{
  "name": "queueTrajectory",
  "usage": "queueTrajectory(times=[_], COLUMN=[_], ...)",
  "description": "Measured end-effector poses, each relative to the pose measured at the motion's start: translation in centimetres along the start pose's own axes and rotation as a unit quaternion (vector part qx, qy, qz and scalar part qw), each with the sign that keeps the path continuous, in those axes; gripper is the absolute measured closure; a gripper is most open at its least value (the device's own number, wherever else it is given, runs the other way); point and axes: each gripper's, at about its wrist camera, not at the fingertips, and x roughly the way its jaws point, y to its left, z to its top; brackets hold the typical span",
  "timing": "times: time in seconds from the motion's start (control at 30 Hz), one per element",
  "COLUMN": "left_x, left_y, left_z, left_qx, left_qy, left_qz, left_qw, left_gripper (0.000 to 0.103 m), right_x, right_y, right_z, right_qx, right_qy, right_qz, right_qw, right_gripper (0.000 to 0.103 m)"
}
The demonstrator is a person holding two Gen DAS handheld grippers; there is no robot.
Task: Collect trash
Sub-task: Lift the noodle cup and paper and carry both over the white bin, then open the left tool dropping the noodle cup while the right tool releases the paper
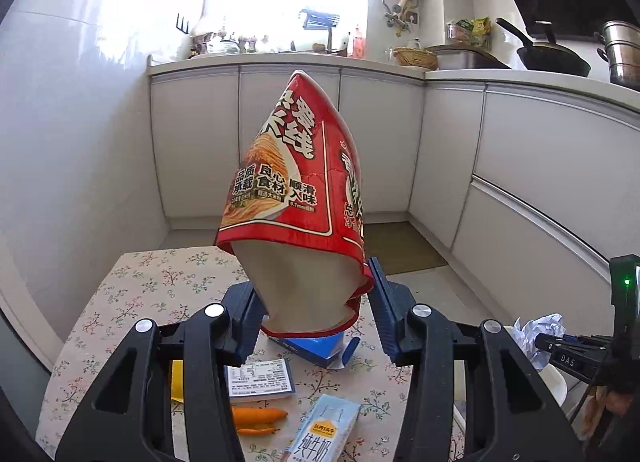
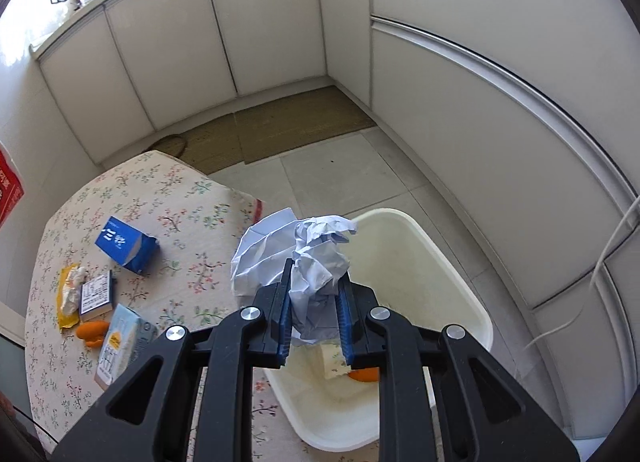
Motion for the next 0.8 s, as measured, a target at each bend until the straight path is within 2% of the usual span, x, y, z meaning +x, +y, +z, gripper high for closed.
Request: queueTrajectory(times=[0.1, 0.17, 0.2, 0.3, 0.33, 0.4, 0.53, 0.6, 0.73, 0.8], left_x=[0.4, 0.5, 0.7, 1.2, 1.3, 1.7, 2.9, 3.6, 5.4, 6.5], left_y=[-2.0, -3.3, -4.0, -6.0, -6.4, -7.8, -10.4, -11.8, -14.3, -15.2], left_z=[-0.3, -0.5, -0.5, -1.0, -1.2, -1.9, -3.2, -3.9, -5.3, -6.2], left_qx=[0.014, 0.021, 0.024, 0.032, 0.035, 0.042, 0.054, 0.058, 0.06, 0.053], left_qy=[0.006, 0.01, 0.014, 0.028, 0.033, 0.044, 0.076, 0.097, 0.149, 0.18], left_qz=[-0.017, -0.032, -0.042, -0.07, -0.078, -0.093, -0.127, -0.149, -0.2, -0.225], left_qw=[0.9997, 0.9992, 0.9988, 0.9967, 0.9958, 0.9938, 0.9875, 0.9824, 0.9666, 0.956], left_gripper=[0.058, 0.058, 0.058, 0.058, 0.058, 0.058, 0.058, 0.058, 0.058, 0.058], right_x=[0.7, 1.1, 1.1, 0.6, 0.4, -0.2, -1.5, -2.1, -3.3, -4.2], right_y=[-1.8, -3.0, -3.4, -4.8, -5.4, -6.6, -9.2, -10.5, -12.4, -13.4], right_z=[-0.1, -0.2, -0.2, -0.3, -0.3, -0.3, -0.2, -0.1, -0.2, -0.3], right_qx=[0.022, 0.037, 0.043, 0.057, 0.063, 0.079, 0.108, 0.124, 0.149, 0.159], right_qy=[0.021, 0.034, 0.037, 0.029, 0.024, 0.011, -0.012, -0.022, -0.041, -0.054], right_qz=[-0.01, -0.016, -0.017, -0.031, -0.038, -0.053, -0.093, -0.115, -0.133, -0.145], right_qw=[0.999, 0.999, 0.998, 0.997, 0.997, 0.995, 0.99, 0.985, 0.979, 0.975], right_gripper=[0.081, 0.07, 0.06, 0.052, 0.043, 0.033, 0.025, 0.025, 0.025, 0.025])
